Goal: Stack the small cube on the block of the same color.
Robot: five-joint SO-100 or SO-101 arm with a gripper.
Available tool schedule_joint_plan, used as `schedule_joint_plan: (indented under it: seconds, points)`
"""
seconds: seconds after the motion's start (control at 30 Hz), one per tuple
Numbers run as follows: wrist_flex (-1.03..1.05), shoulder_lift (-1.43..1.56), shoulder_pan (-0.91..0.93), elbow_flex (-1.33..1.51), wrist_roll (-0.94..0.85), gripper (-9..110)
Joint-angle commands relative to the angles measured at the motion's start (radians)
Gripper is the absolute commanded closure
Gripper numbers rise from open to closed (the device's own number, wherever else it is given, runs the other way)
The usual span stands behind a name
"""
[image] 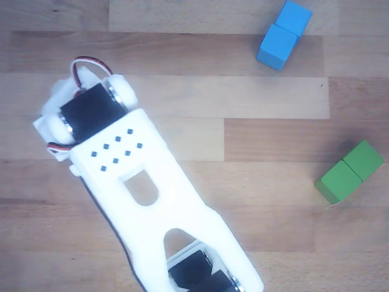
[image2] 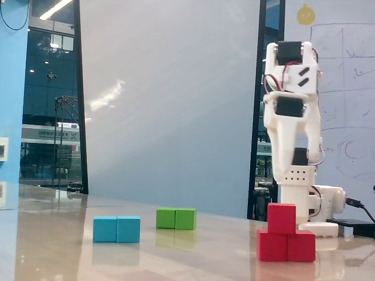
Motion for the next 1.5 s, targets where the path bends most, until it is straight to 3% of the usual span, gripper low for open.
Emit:
schedule_joint_plan:
  seconds: [0.0, 0.27, 0.5, 0.73, 1.2, 1.47]
  points:
    - [0.023, 0.114, 0.133, -0.084, -0.005, 77]
    - [-0.043, 0.215, 0.403, 0.017, 0.011, 78]
    - [-0.252, 0.445, 0.558, 0.362, 0.008, 79]
    - [-0.270, 0.730, 0.695, 0.673, 0.002, 79]
    - [-0.229, 1.247, 0.699, 1.035, 0.014, 81]
    - [-0.212, 1.427, 0.699, 1.143, 0.014, 103]
